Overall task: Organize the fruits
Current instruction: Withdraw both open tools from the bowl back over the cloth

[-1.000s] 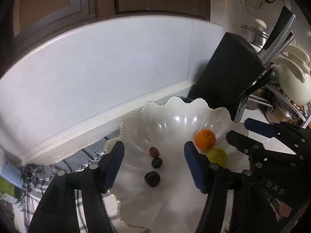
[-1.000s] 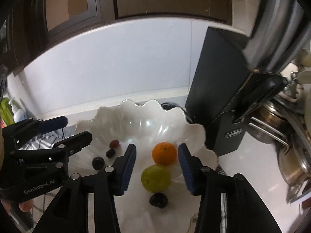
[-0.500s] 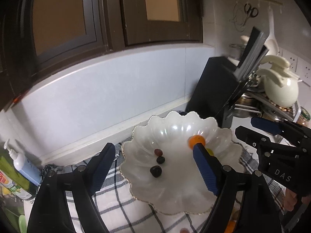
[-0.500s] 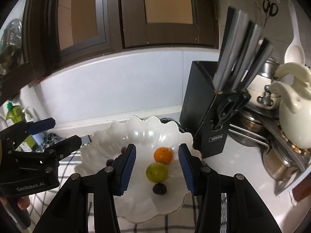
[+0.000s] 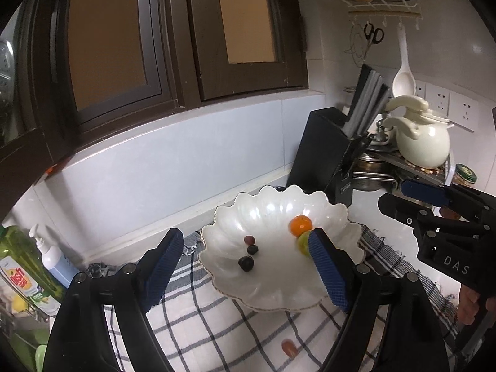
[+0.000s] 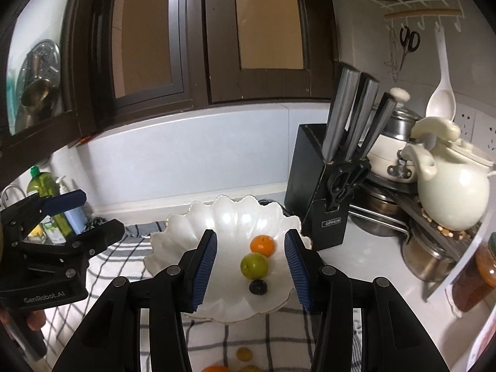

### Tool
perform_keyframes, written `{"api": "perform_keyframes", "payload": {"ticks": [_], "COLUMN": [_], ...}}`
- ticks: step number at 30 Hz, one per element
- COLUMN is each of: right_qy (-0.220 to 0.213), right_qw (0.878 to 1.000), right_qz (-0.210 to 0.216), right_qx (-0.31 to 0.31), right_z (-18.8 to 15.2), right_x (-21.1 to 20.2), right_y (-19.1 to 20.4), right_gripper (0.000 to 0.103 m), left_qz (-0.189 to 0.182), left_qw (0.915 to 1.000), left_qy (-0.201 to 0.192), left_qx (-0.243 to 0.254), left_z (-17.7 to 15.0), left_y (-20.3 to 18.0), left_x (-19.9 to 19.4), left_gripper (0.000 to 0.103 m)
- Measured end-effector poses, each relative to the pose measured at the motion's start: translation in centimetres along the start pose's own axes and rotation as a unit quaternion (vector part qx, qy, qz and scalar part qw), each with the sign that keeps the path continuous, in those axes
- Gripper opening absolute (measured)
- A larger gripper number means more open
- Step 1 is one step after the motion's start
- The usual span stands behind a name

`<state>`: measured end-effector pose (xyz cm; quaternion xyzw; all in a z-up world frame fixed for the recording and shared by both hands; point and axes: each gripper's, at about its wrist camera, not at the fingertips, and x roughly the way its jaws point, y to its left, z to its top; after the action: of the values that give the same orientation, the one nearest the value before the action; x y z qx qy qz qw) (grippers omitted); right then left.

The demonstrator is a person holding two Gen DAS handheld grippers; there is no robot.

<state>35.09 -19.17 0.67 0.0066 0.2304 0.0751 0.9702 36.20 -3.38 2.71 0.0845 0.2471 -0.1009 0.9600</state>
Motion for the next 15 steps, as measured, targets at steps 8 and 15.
{"api": "perform_keyframes", "payload": {"ticks": [8,15], "right_qy": [-0.011,-0.001], "right_qw": [1.0,1.0], "right_qz": [0.006,0.014], "right_qx": [-0.018,-0.019], "right_z": [-1.8,-4.0], "right_x": [-2.8,-4.2], "right_y": [1.2,2.1], "right_gripper": [0.047,0.047], "left_qz": [-0.012,-0.01], "left_qw": [0.9999,0.9999], "left_qy": [0.001,-0.003], "left_qx": [0.002,0.014], "left_z": [-2.1,-4.1], "left_y": [-0.3,-0.8], "left_x": [-2.5,-4.1], "left_gripper": [0.083,0.083]}}
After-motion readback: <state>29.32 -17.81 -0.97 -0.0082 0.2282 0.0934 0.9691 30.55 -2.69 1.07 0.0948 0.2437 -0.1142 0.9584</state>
